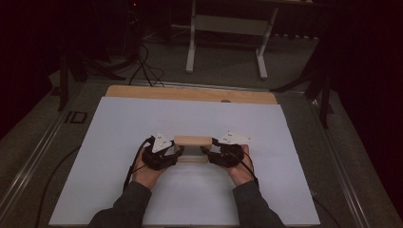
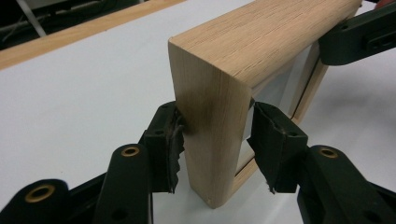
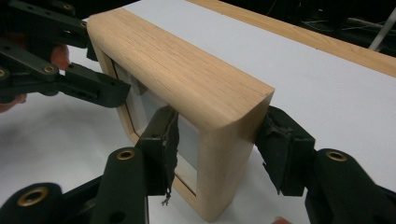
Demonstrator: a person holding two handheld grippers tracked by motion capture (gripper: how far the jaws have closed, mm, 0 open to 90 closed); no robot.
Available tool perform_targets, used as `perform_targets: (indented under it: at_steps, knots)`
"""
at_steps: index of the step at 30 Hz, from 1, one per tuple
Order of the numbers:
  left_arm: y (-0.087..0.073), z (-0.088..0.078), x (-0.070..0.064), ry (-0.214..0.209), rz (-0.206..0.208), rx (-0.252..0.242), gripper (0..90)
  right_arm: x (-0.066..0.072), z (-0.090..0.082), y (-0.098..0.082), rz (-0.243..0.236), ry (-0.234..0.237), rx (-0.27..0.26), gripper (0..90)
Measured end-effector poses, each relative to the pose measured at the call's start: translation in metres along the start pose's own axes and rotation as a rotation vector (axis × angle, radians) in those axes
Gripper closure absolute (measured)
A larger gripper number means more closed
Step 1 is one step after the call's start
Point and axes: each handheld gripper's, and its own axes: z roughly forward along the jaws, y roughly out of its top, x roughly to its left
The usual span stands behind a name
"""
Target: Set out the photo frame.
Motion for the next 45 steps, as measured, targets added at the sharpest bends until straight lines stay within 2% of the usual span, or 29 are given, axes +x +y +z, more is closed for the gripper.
perform_targets:
  at_steps: [8,13,18,21,32,39,45]
  knots:
    - [-0.004,0.003,0.002,-0.009,-0.022,-0.011,51.2,-0.004,0.002,-0.003,0.023,0.019,0.005,51.1]
    - [-0.008,0.007,0.003,-0.011,-0.02,0.009,51.4,-0.009,0.002,-0.008,0.042,0.034,0.015,54.1]
    - [-0.011,0.01,0.004,-0.003,-0.015,0.025,52.4,-0.009,0.007,-0.012,0.039,0.019,0.048,55.1]
    - [-0.011,0.011,0.006,-0.008,-0.027,0.023,52.9,-0.008,0.01,-0.013,0.038,0.009,0.062,55.5]
    - [-0.011,0.017,0.011,-0.01,-0.073,0.001,52.7,-0.011,0.015,-0.016,0.063,-0.019,0.08,58.0]
    - [-0.012,0.019,0.012,-0.011,-0.086,-0.002,52.2,-0.012,0.017,-0.017,0.068,-0.023,0.094,59.0]
    - [-0.012,0.022,0.013,-0.006,-0.096,0.015,48.4,-0.012,0.017,-0.018,0.069,-0.022,0.097,58.5]
